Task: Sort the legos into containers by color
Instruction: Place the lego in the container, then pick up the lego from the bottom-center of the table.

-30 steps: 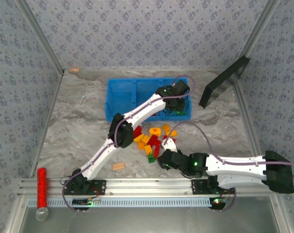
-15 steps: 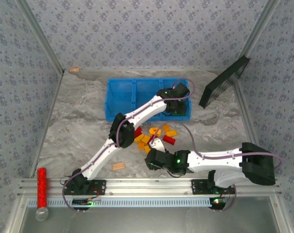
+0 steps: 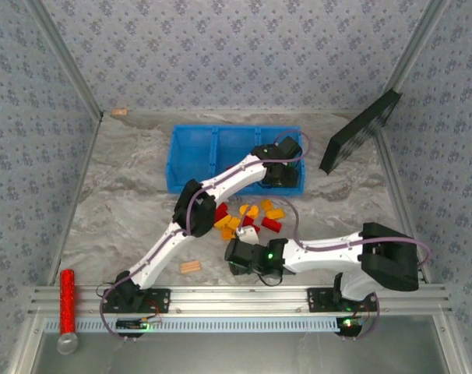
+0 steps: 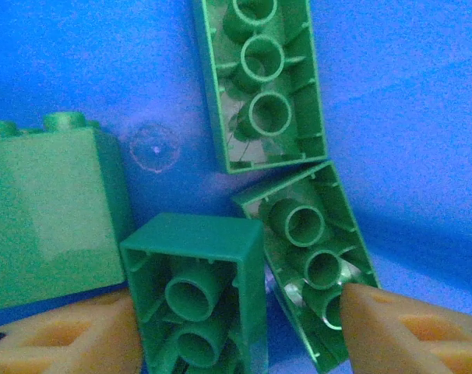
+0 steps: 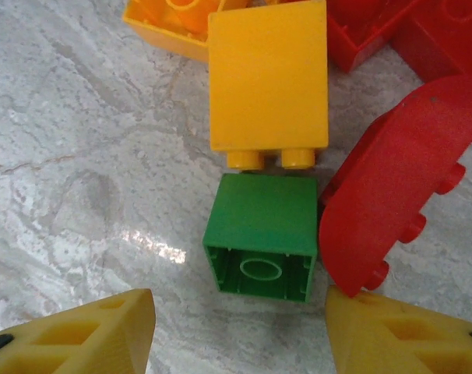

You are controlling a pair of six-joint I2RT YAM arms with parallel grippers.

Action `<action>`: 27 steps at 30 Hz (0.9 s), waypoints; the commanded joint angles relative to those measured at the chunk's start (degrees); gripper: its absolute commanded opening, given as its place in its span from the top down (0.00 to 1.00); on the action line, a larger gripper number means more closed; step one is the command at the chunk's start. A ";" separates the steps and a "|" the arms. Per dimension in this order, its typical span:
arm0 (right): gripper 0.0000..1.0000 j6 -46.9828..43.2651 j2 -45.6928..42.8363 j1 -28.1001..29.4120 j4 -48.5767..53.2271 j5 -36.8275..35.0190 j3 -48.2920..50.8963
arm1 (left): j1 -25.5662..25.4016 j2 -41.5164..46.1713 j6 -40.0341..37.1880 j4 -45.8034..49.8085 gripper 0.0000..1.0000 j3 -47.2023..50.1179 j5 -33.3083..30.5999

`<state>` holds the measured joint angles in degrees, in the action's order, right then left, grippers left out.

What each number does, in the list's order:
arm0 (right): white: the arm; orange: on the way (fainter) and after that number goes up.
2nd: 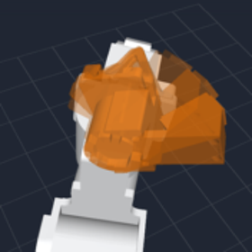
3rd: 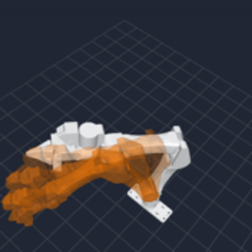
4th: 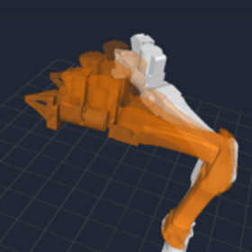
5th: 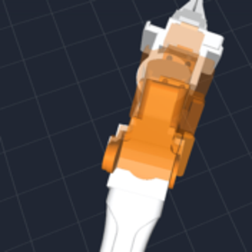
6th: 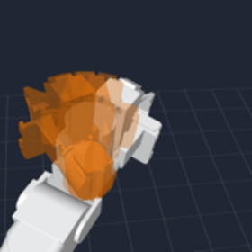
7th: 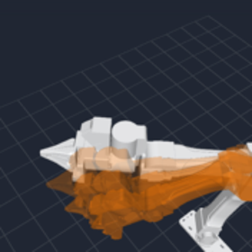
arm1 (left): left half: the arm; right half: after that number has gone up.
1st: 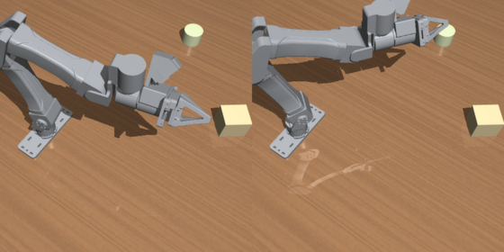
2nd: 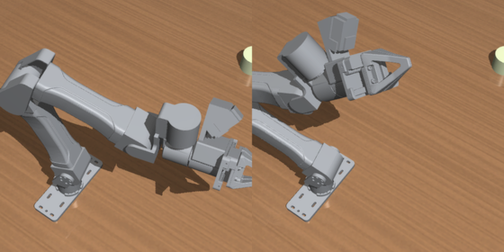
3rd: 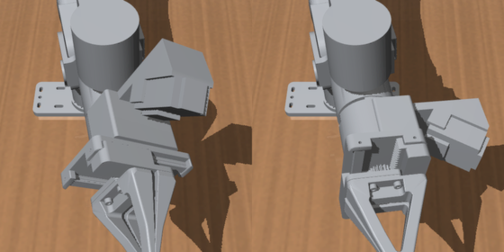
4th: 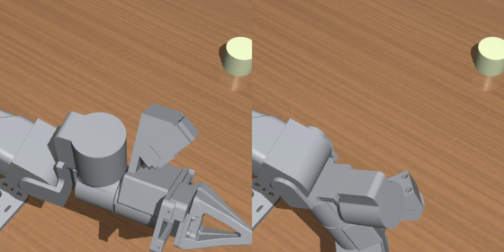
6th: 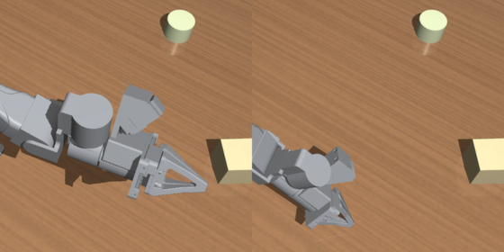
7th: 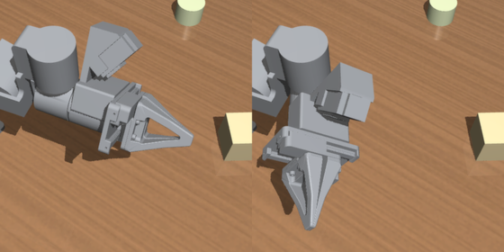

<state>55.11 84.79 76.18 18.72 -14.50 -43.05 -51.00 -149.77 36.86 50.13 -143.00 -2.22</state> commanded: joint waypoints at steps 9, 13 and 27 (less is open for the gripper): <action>0.40 0.51 4.34 -1.33 3.61 0.57 -4.01 | 0.87 9.51 -2.59 -1.88 0.32 2.25 0.44; 0.44 0.59 6.30 -1.82 4.81 1.06 -5.37 | 0.86 11.47 -2.58 -1.55 0.32 2.31 1.69; 0.68 -1.12 9.08 -2.44 8.01 1.56 -8.83 | 0.39 32.35 -6.96 -4.10 0.31 22.40 -2.79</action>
<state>54.39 93.67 73.84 26.04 -13.63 -50.63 -50.52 -123.48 32.49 46.30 -124.42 -1.65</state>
